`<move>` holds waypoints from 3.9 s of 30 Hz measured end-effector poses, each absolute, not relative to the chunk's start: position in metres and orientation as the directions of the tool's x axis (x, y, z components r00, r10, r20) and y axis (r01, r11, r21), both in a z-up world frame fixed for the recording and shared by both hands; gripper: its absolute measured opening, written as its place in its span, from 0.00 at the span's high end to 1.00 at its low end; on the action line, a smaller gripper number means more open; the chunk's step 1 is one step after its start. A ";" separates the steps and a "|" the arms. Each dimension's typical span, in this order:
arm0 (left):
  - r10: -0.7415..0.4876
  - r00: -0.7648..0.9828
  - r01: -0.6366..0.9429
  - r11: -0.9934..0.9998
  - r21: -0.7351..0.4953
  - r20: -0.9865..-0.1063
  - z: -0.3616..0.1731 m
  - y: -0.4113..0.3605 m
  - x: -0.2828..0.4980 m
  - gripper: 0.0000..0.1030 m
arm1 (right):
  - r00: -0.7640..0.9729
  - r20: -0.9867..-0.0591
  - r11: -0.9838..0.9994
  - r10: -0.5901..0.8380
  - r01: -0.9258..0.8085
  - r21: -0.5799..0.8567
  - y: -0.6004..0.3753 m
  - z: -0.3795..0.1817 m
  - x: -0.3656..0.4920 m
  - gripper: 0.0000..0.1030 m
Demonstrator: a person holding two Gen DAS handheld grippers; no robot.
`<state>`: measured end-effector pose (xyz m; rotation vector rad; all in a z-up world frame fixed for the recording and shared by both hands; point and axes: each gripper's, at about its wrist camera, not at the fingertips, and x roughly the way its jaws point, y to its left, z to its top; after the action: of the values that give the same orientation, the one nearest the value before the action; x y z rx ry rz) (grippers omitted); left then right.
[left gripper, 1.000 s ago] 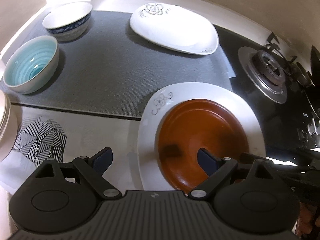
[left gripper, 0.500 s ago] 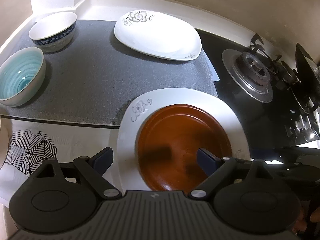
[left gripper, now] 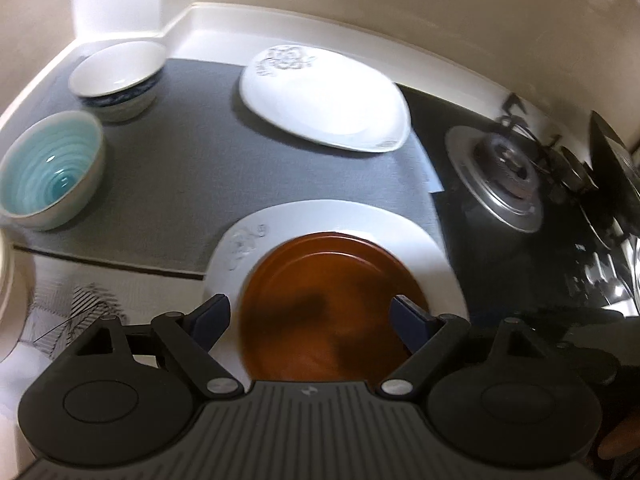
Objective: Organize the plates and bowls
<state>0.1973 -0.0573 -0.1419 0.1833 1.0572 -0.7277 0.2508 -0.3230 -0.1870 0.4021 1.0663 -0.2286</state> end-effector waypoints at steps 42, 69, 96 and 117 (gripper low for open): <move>-0.365 0.274 0.507 0.841 -0.189 -0.890 -0.166 -0.059 0.248 0.07 | 0.499 -0.866 0.896 0.027 0.372 0.242 -0.330 -0.188 0.278 0.30; -0.311 0.420 0.503 0.862 -0.066 -0.853 -0.111 -0.022 0.198 0.00 | 0.598 -0.802 0.902 -0.002 0.347 0.257 -0.315 -0.138 0.244 0.22; -0.286 0.500 0.444 0.895 -0.041 -0.818 -0.095 -0.056 0.232 0.00 | 0.720 -0.690 0.886 -0.075 0.366 0.286 -0.363 -0.125 0.253 0.20; -0.306 0.432 0.372 0.917 -0.141 -0.848 -0.159 -0.151 0.379 0.00 | 0.742 -0.668 0.787 0.061 0.376 0.489 -0.452 -0.205 0.363 0.24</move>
<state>0.3785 -0.1513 -0.1587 0.0705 1.0415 -0.4231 0.3627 -0.4522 -0.2052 0.6541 0.7251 -0.1871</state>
